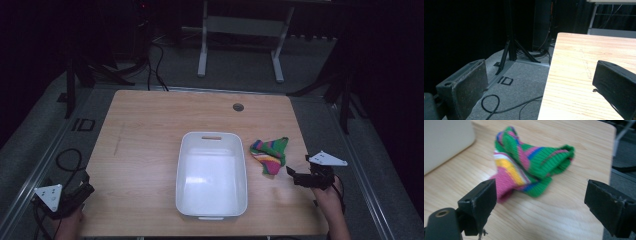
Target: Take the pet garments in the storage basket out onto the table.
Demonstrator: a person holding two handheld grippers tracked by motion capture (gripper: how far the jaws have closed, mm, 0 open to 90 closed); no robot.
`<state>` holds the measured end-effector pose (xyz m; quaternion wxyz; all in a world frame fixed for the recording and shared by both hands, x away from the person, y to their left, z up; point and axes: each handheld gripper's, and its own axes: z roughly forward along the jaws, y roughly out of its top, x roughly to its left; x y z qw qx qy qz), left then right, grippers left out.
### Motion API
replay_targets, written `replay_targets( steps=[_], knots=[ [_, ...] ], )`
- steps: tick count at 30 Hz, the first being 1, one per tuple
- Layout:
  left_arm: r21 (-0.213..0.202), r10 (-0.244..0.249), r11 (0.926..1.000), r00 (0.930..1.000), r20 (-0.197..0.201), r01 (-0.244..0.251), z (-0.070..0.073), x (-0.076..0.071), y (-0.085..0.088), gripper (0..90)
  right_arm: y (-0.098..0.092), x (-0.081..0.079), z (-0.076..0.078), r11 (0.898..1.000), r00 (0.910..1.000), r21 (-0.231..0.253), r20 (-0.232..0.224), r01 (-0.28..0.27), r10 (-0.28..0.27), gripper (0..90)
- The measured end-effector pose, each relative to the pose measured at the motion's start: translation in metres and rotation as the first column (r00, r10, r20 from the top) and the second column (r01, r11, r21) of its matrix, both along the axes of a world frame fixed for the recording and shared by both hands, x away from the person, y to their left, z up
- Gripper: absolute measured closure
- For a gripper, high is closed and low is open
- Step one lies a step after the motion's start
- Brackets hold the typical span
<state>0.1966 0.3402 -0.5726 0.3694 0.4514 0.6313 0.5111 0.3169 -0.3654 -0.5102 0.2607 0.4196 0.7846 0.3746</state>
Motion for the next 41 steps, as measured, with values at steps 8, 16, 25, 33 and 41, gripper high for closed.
replay_targets(
  steps=[8, 16, 25, 33, 41],
  knots=[
    [-0.003, -0.002, 1.0000, 1.0000, 0.005, 0.002, 0.000, -0.001, 0.000, 0.4, -0.013, -0.016, -0.021, 0.992, 0.9900, 0.029, 0.060, 0.126, -0.128, 10.7],
    [0.000, -0.005, 1.0000, 1.0000, 0.005, 0.005, 0.000, -0.001, 0.000, 0.4, -0.030, -0.042, -0.038, 0.961, 0.9572, 0.079, 0.099, 0.265, -0.272, 10.8],
    [0.002, -0.001, 1.0000, 1.0000, 0.005, 0.001, 0.000, -0.001, 0.000, 0.4, -0.037, -0.063, -0.048, 0.937, 0.9305, 0.090, 0.118, 0.338, -0.347, 11.0],
    [-0.001, 0.002, 1.0000, 1.0000, 0.004, -0.002, 0.000, -0.001, 0.000, 0.4, -0.042, -0.065, -0.048, 0.921, 0.9128, 0.141, 0.142, 0.364, -0.383, 11.0],
    [-0.005, 0.003, 1.0000, 1.0000, 0.004, -0.003, 0.000, 0.000, 0.000, 0.4, -0.042, -0.065, -0.048, 0.925, 0.9153, 0.148, 0.155, 0.351, -0.372, 13.0]
  ],
)
